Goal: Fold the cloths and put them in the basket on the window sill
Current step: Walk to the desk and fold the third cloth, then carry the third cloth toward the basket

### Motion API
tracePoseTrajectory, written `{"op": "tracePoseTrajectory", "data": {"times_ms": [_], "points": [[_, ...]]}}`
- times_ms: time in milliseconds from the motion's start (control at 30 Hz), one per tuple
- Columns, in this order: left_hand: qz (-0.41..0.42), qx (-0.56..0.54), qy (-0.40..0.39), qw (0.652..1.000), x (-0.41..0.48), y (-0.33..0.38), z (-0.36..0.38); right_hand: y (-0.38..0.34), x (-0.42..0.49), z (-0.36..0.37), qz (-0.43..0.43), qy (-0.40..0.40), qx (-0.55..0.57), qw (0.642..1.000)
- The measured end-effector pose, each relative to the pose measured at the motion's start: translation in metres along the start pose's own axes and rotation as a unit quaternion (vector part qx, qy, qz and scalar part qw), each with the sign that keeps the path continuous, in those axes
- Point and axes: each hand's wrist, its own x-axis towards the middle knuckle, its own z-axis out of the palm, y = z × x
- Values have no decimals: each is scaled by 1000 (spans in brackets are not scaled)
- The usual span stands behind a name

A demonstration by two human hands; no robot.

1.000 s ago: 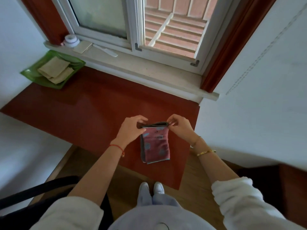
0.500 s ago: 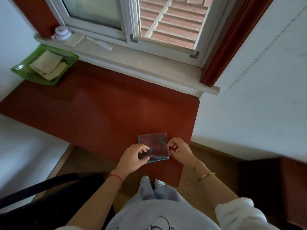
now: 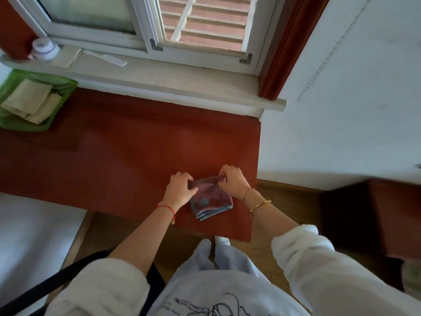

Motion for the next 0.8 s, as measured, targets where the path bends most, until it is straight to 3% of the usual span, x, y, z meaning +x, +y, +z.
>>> {"op": "tracePoseTrajectory", "data": {"times_ms": [133,333,533,800], "points": [[33,-54,-31,998,-5,-2,-9,2,-39,-7,9,23,98,995],[191,-93,-59,975,-33,44,-29,26,-122,-16,61,182,236,953],[360,-90,-82,925,-70,137,-26,58,-220,-31,102,359,327,868],[536,-43,-218,814,-177,271,63,113,-411,-3,163,568,366,719]]}}
